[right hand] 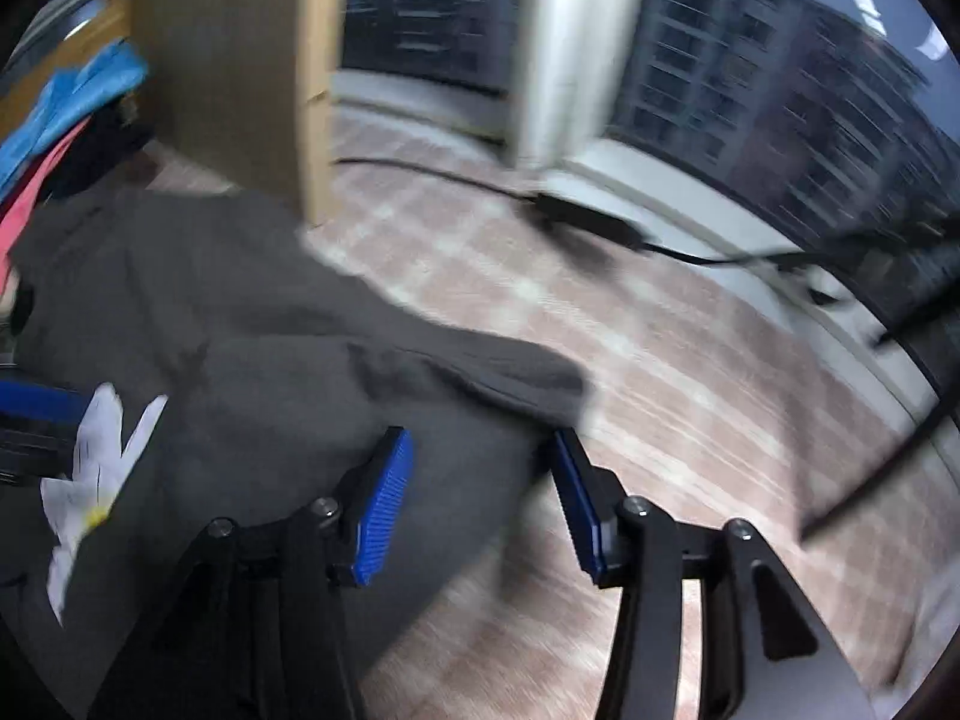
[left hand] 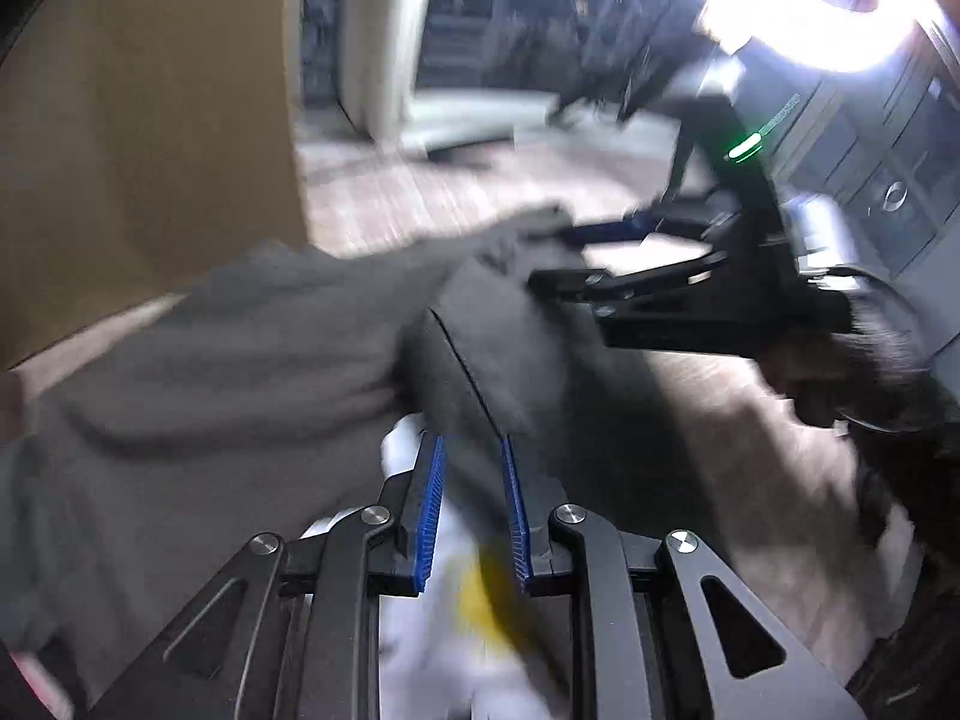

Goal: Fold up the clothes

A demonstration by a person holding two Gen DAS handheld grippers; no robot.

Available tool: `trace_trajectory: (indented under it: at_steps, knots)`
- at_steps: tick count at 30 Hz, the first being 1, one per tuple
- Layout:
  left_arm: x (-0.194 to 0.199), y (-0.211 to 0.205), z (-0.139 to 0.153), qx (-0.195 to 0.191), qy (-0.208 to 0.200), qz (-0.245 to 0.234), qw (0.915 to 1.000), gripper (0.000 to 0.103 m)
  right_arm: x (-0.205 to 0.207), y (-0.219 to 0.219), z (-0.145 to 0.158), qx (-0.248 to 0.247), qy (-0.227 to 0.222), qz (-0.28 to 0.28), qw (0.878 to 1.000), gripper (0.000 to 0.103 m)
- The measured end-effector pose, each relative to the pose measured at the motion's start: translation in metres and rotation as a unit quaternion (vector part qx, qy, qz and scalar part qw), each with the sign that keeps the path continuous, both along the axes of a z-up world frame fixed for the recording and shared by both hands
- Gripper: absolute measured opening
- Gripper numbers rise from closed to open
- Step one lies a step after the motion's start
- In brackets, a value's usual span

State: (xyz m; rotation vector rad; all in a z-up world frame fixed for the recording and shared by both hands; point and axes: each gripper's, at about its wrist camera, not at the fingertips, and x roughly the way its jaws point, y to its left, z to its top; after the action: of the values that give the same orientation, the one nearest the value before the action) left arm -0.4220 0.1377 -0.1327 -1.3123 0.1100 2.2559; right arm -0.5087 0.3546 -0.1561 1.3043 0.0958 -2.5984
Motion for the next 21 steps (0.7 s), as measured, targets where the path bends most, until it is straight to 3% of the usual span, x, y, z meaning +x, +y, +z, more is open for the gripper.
trace_trajectory:
  at_steps: [3, 6, 9, 13, 17, 21]
  knots:
    - [0.06, -0.054, 0.015, -0.007, 0.0, 0.054, 0.9985, 0.023, 0.01, -0.001, 0.011, -0.004, 0.0, 0.004, 1.0, 0.047]
    - [0.121, -0.109, 0.029, -0.016, -0.001, 0.108, 0.994, 0.027, 0.053, -0.004, 0.059, -0.02, 0.043, 0.021, 0.999, 0.048]
    - [0.182, -0.164, 0.043, -0.024, -0.002, 0.162, 0.9865, 0.028, 0.092, -0.015, 0.09, -0.026, 0.071, 0.038, 0.996, 0.048]
    - [0.263, -0.237, 0.062, -0.035, -0.003, 0.233, 0.9718, 0.028, 0.124, -0.037, 0.106, -0.055, 0.061, 0.058, 0.995, 0.048]
    - [0.332, -0.268, 0.039, -0.038, -0.047, 0.256, 0.9648, 0.028, 0.146, -0.063, 0.104, -0.051, 0.044, 0.054, 0.996, 0.048]
    - [0.371, -0.286, 0.015, -0.019, -0.068, 0.242, 0.9677, 0.028, 0.175, -0.099, 0.112, -0.051, 0.022, 0.063, 0.996, 0.048]
